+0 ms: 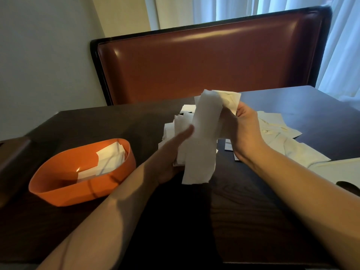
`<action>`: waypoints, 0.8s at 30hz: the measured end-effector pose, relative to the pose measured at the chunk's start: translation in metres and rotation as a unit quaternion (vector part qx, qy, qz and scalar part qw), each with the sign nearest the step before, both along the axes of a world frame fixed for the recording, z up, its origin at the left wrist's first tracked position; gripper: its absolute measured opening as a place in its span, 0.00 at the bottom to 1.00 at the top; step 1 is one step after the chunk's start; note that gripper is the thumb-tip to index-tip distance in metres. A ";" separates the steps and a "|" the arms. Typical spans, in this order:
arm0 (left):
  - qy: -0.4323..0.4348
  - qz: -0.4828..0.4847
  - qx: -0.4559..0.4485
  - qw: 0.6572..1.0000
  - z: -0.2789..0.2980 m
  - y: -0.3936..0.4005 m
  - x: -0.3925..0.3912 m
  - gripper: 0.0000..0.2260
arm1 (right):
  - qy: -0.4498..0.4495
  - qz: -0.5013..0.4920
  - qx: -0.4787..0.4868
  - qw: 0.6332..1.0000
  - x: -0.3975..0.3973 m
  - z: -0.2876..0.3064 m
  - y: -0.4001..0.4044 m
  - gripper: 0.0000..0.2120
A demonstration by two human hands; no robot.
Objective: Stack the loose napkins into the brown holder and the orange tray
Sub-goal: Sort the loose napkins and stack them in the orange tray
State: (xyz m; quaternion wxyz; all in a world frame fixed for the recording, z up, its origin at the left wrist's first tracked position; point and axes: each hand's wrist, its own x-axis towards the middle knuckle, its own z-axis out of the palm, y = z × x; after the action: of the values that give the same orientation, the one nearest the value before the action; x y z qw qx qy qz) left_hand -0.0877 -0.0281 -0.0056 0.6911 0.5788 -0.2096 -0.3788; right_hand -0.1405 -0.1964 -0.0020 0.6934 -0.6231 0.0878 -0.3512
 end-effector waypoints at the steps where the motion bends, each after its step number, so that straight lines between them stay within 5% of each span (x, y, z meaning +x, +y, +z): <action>1: -0.013 0.003 0.011 1.000 -0.002 -0.001 0.000 0.13 | 0.001 -0.011 -0.010 1.000 0.000 0.000 -0.001 0.10; 15: 0.014 0.218 -0.062 0.974 0.001 0.002 0.007 0.04 | -0.042 0.154 -0.006 0.987 -0.009 0.008 0.003 0.16; 20: 0.031 0.189 -0.090 0.977 0.007 0.002 0.003 0.06 | 0.001 0.188 -0.047 0.981 -0.011 0.010 0.001 0.13; 24: 0.014 0.191 -0.115 0.975 0.008 0.005 0.000 0.06 | 0.004 0.213 0.013 0.977 -0.012 0.013 0.000 0.14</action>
State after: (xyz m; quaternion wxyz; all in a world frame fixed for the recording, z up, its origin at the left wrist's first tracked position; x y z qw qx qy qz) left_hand -0.0872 -0.0227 0.0025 0.8154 0.5194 -0.1276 -0.2216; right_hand -0.1527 -0.1962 0.0106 0.7598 -0.6201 -0.0396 -0.1913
